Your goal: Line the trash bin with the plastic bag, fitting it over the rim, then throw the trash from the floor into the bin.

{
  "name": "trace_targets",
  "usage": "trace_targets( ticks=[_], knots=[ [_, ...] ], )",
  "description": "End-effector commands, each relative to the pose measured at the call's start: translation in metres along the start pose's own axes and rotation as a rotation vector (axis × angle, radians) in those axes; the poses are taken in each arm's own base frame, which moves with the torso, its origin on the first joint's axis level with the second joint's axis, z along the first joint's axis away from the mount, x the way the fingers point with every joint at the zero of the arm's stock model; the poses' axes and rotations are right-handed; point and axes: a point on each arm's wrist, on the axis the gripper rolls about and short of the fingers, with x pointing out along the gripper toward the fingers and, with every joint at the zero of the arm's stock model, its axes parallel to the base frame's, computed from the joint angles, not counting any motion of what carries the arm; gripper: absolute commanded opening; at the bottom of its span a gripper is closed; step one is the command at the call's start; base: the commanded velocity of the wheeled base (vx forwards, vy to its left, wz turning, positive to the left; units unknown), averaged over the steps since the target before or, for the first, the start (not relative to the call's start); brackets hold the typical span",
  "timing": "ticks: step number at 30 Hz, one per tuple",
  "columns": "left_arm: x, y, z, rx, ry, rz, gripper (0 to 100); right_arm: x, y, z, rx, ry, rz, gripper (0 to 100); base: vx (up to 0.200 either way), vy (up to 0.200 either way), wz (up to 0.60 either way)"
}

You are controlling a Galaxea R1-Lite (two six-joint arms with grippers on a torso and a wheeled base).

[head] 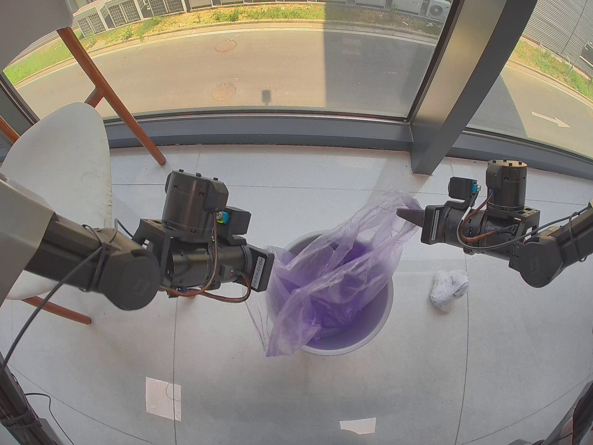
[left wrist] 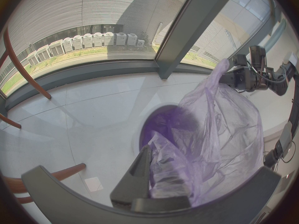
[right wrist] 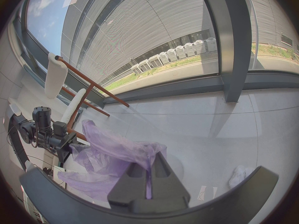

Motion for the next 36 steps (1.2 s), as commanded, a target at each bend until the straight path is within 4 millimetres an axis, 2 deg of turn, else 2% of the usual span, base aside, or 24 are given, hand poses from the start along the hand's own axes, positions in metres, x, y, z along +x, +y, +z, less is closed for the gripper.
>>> trace_targets(
  ticks=[1, 5, 7, 15, 23, 32, 36],
  knots=[
    [0.018, 0.020, 0.009, -0.038, 0.020, 0.037, 0, 0.008, -0.028, 0.000, 0.027, 0.009, -0.010, 0, 0.000, 0.000, 0.00],
    [0.032, 0.027, 0.008, -0.047, 0.032, 0.049, 0, 0.011, -0.041, -0.004, 0.041, 0.025, -0.015, 0, 0.000, 0.000, 0.00],
    [0.042, 0.036, 0.009, -0.058, 0.029, 0.070, 0, 0.017, -0.050, -0.007, 0.049, 0.030, -0.029, 0, 0.000, 0.000, 0.00],
    [0.070, 0.046, 0.014, -0.069, 0.032, 0.082, 0, 0.047, -0.082, -0.008, 0.058, 0.011, -0.063, 0, 0.000, 0.000, 0.00],
    [0.087, 0.051, 0.008, -0.076, 0.056, 0.101, 0, 0.065, -0.095, -0.023, 0.071, 0.040, -0.072, 0, 0.000, 0.000, 0.00],
    [0.099, 0.064, -0.013, -0.097, 0.120, 0.123, 0, 0.073, -0.103, -0.043, 0.076, 0.091, -0.081, 0, 0.000, 0.000, 0.00],
    [0.100, 0.067, -0.015, -0.101, 0.123, 0.129, 0, 0.076, -0.106, -0.050, 0.063, 0.109, -0.083, 0, 0.000, 0.000, 0.00]
  ],
)
